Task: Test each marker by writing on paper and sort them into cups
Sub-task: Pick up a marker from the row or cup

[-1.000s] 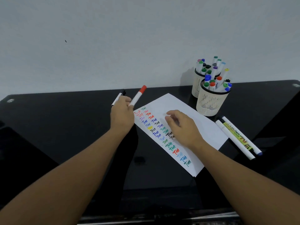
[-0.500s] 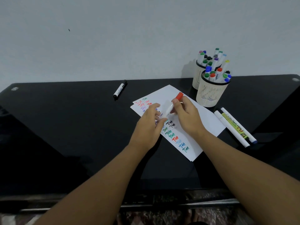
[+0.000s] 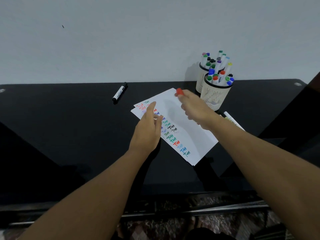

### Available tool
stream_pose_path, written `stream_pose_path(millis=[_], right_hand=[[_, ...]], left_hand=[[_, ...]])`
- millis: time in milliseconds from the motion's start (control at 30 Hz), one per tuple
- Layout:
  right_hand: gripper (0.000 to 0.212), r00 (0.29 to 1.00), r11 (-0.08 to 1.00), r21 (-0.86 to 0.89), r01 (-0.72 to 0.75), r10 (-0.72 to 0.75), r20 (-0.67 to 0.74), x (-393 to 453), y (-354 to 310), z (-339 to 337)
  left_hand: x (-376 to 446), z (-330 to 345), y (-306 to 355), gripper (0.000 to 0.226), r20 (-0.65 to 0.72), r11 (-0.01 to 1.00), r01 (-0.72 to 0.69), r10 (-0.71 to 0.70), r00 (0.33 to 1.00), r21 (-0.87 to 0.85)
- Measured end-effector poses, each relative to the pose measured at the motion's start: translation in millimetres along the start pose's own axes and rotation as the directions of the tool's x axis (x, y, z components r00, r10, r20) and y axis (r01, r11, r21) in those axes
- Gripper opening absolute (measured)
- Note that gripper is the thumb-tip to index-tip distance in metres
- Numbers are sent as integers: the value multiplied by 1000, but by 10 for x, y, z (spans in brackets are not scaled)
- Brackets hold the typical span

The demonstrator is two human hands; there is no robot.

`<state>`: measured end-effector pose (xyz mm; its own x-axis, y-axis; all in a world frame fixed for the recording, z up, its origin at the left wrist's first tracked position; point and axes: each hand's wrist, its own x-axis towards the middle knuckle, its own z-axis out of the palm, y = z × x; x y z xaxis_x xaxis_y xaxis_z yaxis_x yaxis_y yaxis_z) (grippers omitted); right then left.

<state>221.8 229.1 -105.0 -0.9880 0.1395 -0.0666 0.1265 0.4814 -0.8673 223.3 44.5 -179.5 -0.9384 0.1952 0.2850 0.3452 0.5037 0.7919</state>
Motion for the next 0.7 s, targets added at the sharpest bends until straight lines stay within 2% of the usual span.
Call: stream_pose_path(millis=[67,100,167,300,467,533,700], right_hand=[[38,982,890,-416,187,-159,101,-57,37,0],[39,973,815,-532,229,-187,131,-80,50,-5],[41,965,722,-640,263,-195,176,-108,74,-12],[42,952,607,-733,306,-194,238,-145,133,-2],[46,945,556,-766,322,-144,293,-168,157,21],[45,946,515,-794,324,-154,286,-166,173,30],[30,925,553,-741,380,-226,306,-189,202,42]], left_hand=[[5,6,-15,54,1,1000,-22,22,1000,20],[6,8,-24,55,5,998,-44,44,999,39],[2,9,-45,56,17,989,-117,116,993,94],[-4,37,-100,49,32,925,-318,318,947,210],[9,64,-177,38,48,832,-463,472,880,304],[0,59,-157,39,35,842,-453,464,885,294],[3,69,-154,37,4,875,-412,425,905,254]])
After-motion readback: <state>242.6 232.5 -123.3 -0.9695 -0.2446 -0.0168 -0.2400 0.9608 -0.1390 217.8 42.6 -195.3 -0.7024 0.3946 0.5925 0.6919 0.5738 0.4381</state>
